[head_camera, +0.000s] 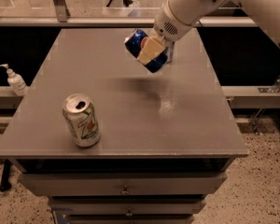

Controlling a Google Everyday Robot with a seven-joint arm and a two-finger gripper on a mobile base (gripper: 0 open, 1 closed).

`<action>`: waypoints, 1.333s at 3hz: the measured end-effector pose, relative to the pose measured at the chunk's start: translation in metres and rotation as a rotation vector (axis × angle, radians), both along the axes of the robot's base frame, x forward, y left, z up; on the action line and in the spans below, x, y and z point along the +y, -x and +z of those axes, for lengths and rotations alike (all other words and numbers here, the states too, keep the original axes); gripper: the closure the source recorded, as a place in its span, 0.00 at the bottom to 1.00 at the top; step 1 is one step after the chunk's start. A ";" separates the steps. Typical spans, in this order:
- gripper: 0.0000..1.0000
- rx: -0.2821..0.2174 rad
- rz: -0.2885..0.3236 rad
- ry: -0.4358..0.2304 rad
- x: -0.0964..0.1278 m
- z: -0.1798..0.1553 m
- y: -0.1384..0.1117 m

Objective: Knock pepsi can over

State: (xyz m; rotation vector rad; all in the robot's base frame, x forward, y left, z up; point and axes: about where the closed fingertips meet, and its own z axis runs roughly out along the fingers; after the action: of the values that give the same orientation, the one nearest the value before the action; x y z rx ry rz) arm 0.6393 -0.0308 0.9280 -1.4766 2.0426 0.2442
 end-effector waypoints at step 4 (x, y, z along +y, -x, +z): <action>1.00 0.099 0.025 0.486 -0.035 -0.048 0.027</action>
Offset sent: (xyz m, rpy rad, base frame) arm -0.0212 -0.0168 -0.0279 -0.3954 0.0758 0.0495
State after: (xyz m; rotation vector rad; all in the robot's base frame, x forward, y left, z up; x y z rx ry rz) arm 0.6118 -0.0653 0.8800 -1.8029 2.2702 -0.1902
